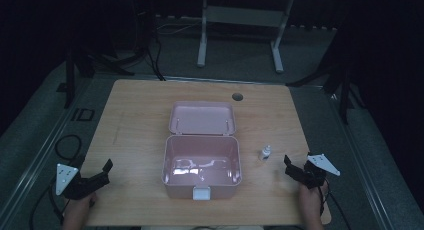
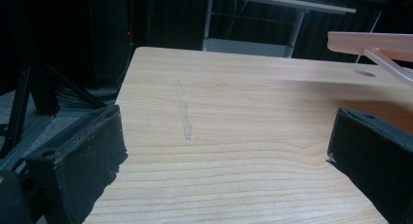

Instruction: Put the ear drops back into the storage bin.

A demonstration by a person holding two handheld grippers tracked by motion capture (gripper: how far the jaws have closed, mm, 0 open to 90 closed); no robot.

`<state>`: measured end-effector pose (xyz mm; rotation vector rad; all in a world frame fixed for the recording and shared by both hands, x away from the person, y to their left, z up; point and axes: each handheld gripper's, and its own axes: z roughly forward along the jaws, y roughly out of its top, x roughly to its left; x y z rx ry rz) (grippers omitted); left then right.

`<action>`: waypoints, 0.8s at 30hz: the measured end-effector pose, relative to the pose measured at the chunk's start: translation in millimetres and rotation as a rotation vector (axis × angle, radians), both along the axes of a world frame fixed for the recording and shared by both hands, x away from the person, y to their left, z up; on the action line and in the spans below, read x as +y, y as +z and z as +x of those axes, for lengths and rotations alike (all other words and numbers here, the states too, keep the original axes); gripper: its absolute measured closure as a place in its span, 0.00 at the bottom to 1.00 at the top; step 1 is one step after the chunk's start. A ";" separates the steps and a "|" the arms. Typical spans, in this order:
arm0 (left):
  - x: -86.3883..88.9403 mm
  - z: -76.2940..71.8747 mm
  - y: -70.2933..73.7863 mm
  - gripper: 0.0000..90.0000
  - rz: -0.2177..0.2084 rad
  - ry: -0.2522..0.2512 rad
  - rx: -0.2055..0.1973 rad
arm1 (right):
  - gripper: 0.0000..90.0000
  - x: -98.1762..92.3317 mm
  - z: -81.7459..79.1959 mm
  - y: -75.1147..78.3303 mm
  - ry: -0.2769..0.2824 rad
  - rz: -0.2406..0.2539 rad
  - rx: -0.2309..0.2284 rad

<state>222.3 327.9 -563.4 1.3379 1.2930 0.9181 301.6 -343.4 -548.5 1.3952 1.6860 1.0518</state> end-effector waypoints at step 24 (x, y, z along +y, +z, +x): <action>0.5 0.4 0.0 0.01 -0.006 0.003 0.003 | 0.12 4.1 18.9 5.1 0.154 -0.054 0.270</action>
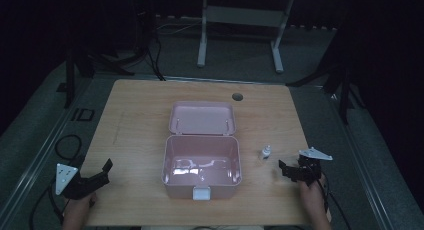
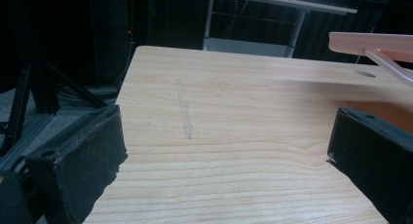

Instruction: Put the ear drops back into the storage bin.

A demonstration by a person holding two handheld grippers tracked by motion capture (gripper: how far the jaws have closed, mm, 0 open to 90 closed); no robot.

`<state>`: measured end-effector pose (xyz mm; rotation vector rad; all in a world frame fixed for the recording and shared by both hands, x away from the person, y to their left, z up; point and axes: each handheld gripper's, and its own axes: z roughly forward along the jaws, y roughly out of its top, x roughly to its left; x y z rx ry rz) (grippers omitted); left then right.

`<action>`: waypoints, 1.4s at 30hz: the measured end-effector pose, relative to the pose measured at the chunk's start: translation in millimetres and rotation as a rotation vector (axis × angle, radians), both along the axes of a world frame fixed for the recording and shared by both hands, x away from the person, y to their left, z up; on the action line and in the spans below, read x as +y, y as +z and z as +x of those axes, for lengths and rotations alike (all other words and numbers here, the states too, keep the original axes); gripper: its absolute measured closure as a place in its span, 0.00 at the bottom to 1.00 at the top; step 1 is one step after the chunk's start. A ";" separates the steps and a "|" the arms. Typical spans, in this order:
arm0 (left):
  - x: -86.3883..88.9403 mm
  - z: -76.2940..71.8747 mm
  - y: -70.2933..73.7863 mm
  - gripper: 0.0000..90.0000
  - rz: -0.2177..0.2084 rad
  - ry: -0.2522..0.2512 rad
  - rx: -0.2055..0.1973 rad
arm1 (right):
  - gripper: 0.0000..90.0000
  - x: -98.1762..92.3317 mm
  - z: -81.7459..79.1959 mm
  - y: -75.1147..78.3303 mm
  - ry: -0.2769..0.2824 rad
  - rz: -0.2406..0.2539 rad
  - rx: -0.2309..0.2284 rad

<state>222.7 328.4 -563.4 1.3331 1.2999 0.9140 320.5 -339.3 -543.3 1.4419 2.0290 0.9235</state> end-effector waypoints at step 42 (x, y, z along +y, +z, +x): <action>0.4 0.2 0.0 0.01 -0.005 -0.003 0.002 | 0.12 13.3 13.5 37.7 0.281 -0.312 0.750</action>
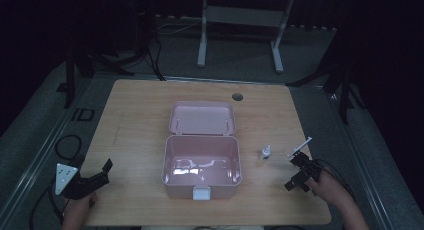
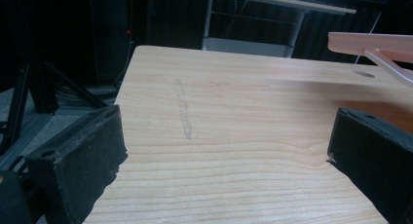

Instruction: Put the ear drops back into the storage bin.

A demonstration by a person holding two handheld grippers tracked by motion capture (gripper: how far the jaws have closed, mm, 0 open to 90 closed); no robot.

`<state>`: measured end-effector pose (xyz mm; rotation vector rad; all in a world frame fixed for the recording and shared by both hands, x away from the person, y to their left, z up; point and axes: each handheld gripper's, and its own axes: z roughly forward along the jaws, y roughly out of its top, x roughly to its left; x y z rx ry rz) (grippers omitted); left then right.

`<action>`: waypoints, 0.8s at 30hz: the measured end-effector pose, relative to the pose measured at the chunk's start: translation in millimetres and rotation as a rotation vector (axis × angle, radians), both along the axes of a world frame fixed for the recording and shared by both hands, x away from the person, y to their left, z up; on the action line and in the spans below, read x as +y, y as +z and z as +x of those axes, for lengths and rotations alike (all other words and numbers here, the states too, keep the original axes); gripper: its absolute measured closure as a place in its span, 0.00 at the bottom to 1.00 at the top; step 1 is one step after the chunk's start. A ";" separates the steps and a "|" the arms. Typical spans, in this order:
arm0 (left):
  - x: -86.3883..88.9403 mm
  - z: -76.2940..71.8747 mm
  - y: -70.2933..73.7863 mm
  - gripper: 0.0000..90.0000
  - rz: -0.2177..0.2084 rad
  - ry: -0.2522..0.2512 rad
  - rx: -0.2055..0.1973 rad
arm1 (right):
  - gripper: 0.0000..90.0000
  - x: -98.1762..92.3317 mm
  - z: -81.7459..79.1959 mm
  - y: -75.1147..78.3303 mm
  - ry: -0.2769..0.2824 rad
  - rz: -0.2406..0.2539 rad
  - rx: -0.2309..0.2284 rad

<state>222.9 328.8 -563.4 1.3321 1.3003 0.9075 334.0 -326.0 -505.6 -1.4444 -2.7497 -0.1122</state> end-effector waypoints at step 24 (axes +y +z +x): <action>0.2 0.0 0.0 0.01 0.000 0.000 0.001 | 0.12 8.6 12.9 -4.3 0.058 -0.017 0.092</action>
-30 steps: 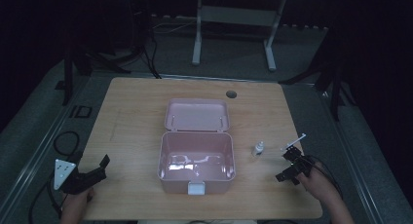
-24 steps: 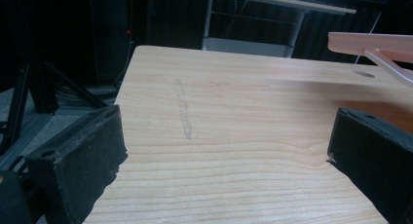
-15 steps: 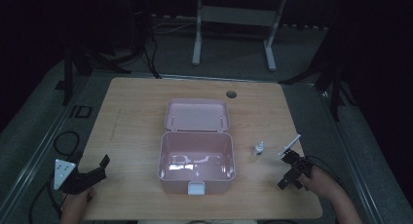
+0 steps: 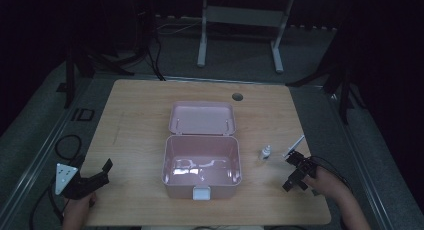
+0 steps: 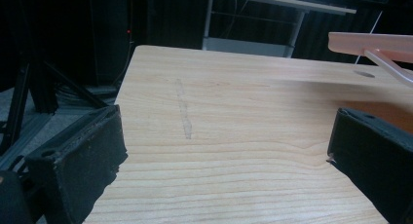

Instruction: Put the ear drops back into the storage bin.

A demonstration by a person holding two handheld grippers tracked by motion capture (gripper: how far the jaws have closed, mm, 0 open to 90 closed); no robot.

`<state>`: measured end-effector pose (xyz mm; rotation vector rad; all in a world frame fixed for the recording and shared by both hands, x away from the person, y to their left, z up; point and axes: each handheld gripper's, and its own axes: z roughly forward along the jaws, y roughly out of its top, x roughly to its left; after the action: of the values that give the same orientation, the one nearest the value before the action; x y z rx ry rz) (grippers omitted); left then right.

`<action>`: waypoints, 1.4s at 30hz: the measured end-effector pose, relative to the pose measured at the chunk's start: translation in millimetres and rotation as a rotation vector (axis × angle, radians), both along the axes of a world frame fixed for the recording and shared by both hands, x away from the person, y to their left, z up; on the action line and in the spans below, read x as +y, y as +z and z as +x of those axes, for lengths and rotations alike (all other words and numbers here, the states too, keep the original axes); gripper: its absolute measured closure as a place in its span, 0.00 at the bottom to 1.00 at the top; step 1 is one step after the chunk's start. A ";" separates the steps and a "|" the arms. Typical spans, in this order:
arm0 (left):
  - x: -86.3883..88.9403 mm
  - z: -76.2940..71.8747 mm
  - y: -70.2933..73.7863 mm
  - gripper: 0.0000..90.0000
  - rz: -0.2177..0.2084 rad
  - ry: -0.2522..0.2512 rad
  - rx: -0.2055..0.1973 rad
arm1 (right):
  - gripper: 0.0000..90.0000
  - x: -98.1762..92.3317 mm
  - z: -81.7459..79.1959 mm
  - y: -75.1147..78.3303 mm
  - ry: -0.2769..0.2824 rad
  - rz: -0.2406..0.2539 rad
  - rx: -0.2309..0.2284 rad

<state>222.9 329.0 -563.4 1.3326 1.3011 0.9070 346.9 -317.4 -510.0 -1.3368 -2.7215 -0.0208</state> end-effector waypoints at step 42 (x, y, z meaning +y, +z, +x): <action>0.0 0.1 0.0 0.01 0.001 -0.007 0.001 | 0.24 72.1 80.1 16.6 0.015 0.005 -0.023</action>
<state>223.0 329.0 -563.4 1.3376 1.2958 0.9029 427.0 -245.3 -493.3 -1.3233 -2.7487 -0.0421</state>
